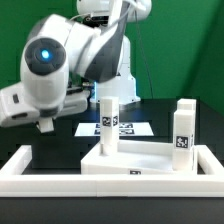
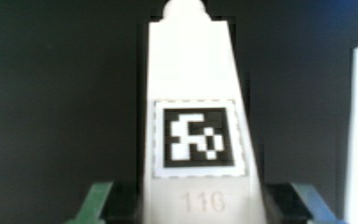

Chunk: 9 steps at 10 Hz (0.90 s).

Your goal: Assemble desk

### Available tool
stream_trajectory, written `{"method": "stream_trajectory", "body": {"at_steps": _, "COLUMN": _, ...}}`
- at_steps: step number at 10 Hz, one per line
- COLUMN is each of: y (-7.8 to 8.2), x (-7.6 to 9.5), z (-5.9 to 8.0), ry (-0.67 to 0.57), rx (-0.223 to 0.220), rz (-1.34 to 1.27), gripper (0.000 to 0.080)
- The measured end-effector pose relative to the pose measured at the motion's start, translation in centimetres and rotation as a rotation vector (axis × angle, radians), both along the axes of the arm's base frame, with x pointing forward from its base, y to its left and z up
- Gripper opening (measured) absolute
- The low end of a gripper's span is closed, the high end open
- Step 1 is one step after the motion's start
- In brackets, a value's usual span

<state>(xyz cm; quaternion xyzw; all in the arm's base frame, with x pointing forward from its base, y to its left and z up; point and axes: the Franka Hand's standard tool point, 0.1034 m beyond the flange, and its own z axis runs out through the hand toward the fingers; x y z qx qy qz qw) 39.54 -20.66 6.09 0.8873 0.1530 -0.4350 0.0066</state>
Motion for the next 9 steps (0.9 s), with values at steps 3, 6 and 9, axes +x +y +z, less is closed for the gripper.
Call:
{"method": "stream_trajectory", "body": {"at_steps": 3, "y": -0.2, "x": 1.1, "z": 3.2, "ry": -0.025, "rx": 0.002, "rz": -0.030, "gripper": 0.0290}}
{"method": "stream_trajectory", "body": {"at_steps": 6, "y": 0.0, "x": 2.4, "z": 3.2, "ry": -0.141, "rx": 0.033, "rz": -0.032, "gripper": 0.0290}}
{"method": "stream_trajectory", "body": {"at_steps": 9, "y": 2.3, "x": 8.9, "z": 8.9, "ry": -0.368, "rx": 0.089, "rz": -0.115, "gripper": 0.0290}}
